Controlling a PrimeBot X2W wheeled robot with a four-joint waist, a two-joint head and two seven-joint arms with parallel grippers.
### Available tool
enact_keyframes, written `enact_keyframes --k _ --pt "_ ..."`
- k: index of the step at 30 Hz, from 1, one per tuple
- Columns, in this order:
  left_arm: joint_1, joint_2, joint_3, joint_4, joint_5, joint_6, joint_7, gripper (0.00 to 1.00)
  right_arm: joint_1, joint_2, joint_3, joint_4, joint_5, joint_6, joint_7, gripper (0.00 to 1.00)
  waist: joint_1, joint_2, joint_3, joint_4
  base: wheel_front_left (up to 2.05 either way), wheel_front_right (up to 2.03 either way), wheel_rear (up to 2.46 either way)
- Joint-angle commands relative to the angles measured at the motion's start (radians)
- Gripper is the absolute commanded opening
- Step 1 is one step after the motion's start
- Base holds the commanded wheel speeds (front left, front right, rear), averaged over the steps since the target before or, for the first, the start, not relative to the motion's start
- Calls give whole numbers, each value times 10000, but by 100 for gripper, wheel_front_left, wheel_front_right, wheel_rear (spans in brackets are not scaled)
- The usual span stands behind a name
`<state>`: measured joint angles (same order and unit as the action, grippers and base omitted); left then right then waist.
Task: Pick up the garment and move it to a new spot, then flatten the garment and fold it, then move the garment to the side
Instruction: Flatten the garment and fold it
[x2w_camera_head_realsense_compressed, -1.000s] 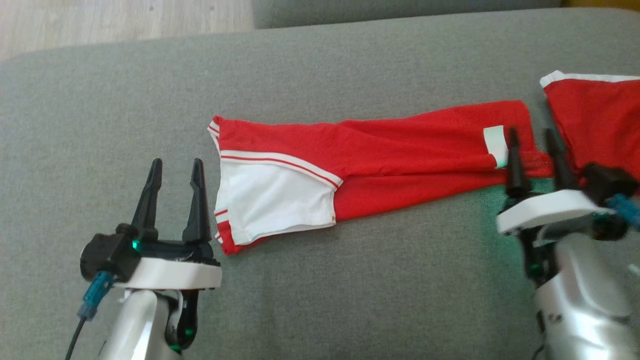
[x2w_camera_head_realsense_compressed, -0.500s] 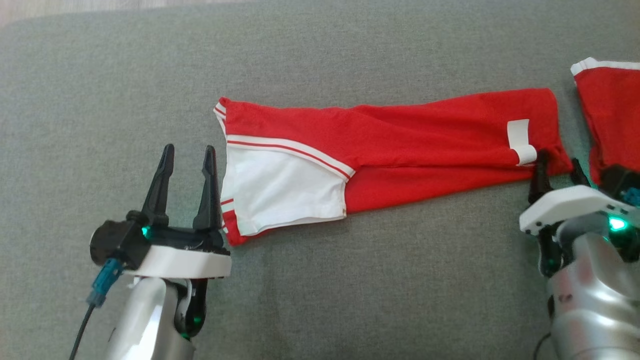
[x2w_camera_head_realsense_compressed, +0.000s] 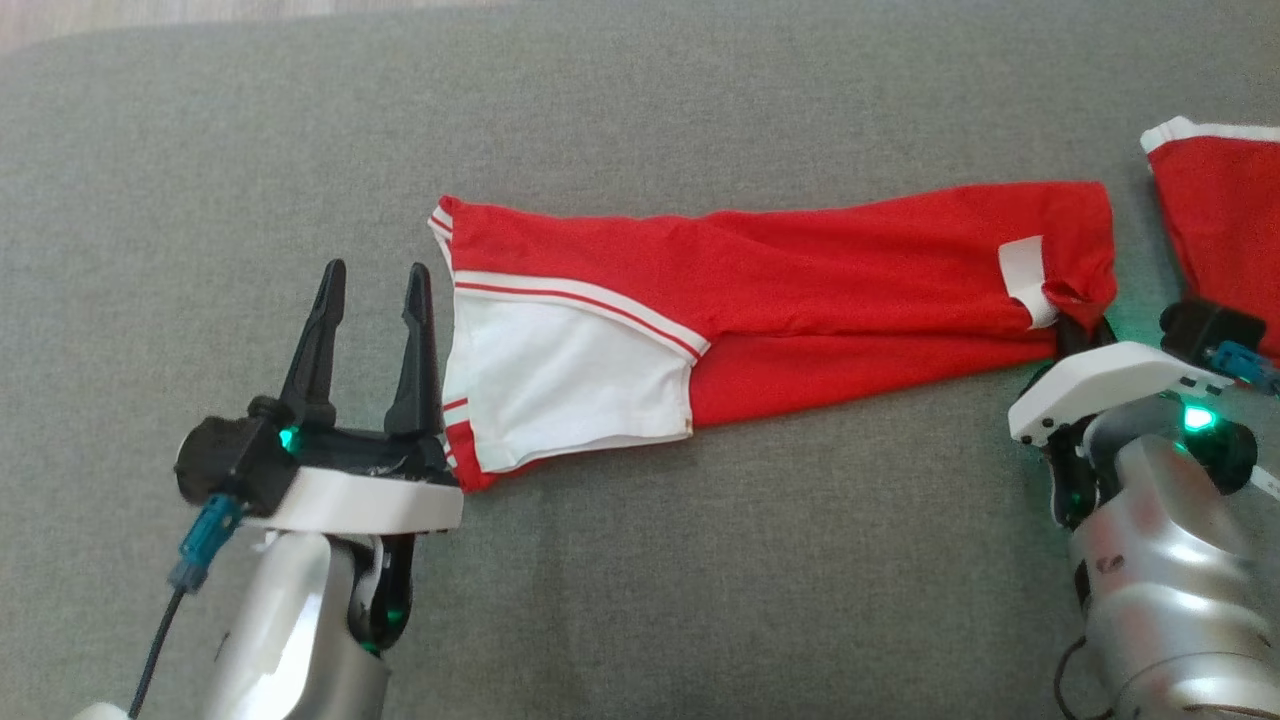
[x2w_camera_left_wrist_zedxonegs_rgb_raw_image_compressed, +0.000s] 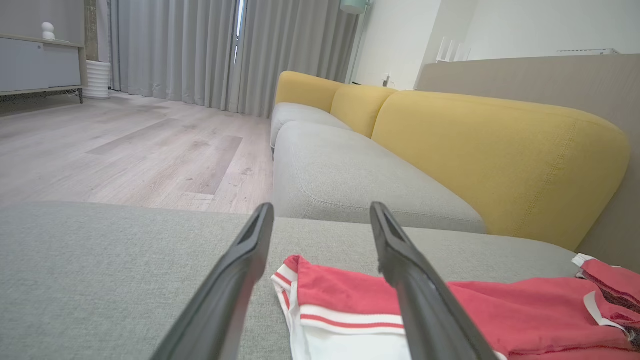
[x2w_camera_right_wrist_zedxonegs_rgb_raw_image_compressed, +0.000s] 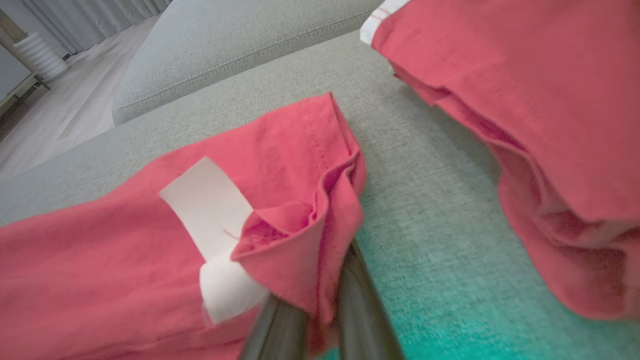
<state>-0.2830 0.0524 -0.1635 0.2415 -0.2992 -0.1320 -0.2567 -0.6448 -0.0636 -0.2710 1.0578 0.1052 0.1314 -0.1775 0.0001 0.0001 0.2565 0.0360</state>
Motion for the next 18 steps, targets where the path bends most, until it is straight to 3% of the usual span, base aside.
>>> enact_keyframes --k 1,10,14,18 --pt "-262 71 338 -280 -20 16 -51 100 -59 132 204 -89 -27 -7 -91 0 -1 -1 -90 -16 0 0 0" --pt "50 73 445 -343 -28 15 -51 100 111 -647 -789 -907 -696 -7 -453 0 -1 -1 -618 -78 0 0 0" --pt "201 69 476 -363 -24 14 -51 100 141 -422 -1034 -1482 -978 -7 -451 0 -1 -1 -835 -121 0 0 0" --pt "314 57 434 -369 -40 14 -51 100 125 -42 -619 -2084 -1049 -7 -301 0 -1 -1 -1053 -108 0 0 0"
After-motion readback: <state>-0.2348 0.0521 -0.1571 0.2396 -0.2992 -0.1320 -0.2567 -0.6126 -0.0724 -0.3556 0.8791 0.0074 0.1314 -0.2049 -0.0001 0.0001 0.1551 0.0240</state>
